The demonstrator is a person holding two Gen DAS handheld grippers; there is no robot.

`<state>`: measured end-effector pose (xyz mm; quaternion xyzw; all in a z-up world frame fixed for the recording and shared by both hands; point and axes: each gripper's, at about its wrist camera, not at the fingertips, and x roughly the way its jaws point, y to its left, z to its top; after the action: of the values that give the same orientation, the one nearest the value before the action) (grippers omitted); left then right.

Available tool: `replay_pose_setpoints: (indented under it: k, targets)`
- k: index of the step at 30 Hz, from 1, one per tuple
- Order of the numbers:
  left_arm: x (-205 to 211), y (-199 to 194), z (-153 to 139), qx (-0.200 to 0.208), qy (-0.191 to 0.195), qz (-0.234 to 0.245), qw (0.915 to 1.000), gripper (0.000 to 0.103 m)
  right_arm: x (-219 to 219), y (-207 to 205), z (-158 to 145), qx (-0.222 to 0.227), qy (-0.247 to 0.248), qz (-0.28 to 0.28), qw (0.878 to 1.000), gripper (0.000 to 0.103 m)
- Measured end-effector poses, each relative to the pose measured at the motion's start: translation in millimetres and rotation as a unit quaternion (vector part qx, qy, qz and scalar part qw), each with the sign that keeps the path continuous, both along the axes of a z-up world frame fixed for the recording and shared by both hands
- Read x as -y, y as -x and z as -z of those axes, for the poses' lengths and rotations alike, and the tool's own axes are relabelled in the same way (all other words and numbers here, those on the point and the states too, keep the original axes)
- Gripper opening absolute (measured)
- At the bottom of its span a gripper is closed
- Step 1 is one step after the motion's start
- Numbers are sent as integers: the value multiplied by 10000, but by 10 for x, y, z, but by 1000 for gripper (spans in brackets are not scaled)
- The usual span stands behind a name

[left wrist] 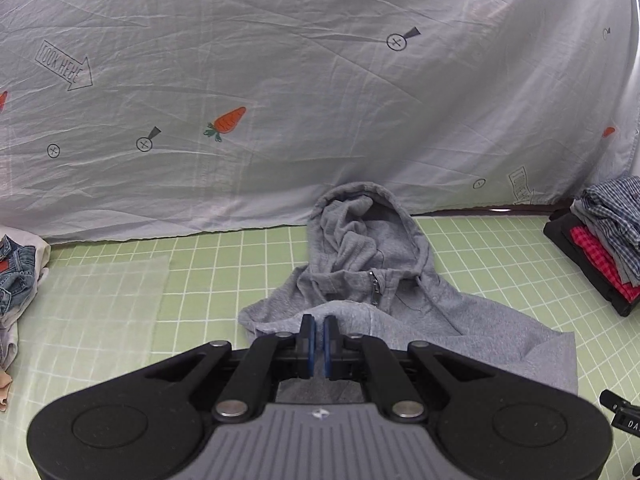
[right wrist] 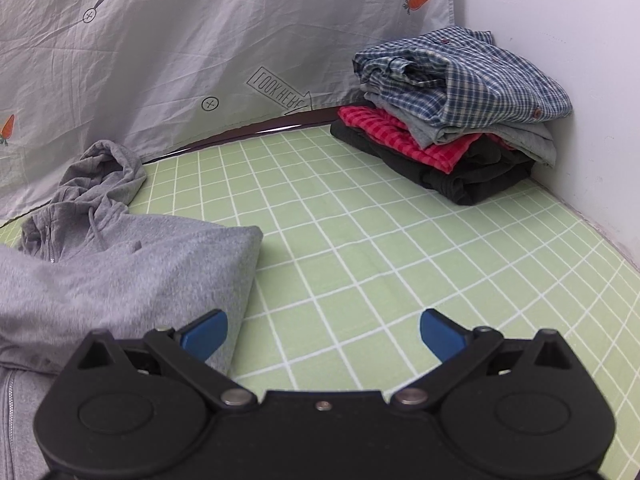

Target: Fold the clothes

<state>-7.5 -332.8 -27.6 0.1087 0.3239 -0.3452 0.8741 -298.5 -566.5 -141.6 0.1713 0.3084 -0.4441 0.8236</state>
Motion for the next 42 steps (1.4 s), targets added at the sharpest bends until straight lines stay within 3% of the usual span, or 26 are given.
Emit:
replay_pose_setpoints:
  k: [6,15,23,28,31,35,38,41,42]
  targets:
    - [-380,-164,-189,276,147,-185,9993,5,-294,-303,66,-45,-40,-261,9996,103]
    - [-973,-601,82,86,149,-836,9963,5,-490,-756,49,-170,259,-651,9974,103]
    - [-1363,-928,244,-21,112,-1367,9905,5,-584,-892,38,-521,394,-894,9938,103]
    - [-1588,-1113,297,-117,193,-1787,9836,5,-565,-915,75,-744,405,-870,9926,103]
    - [-1654,-1181,420,-229,44,-1995,9796,5,-541,-932,99,-875,459,-858,9914,103]
    - [-1788,-1232,639,-831,96,-2438,9662,8,-474,-1005,136,-941,446,-1039,9891,103]
    - [-1825,-1173,743,-996,-50,-2554,9617,9,-421,-1116,139,-1001,596,-1142,9866,103]
    - [-1863,-1102,809,-1212,9,-2564,9589,24,-345,-1168,135,-1009,626,-1017,9877,103]
    - [-1868,-1081,836,-1305,55,-2538,9584,33,-305,-1164,146,-1016,580,-886,9892,103]
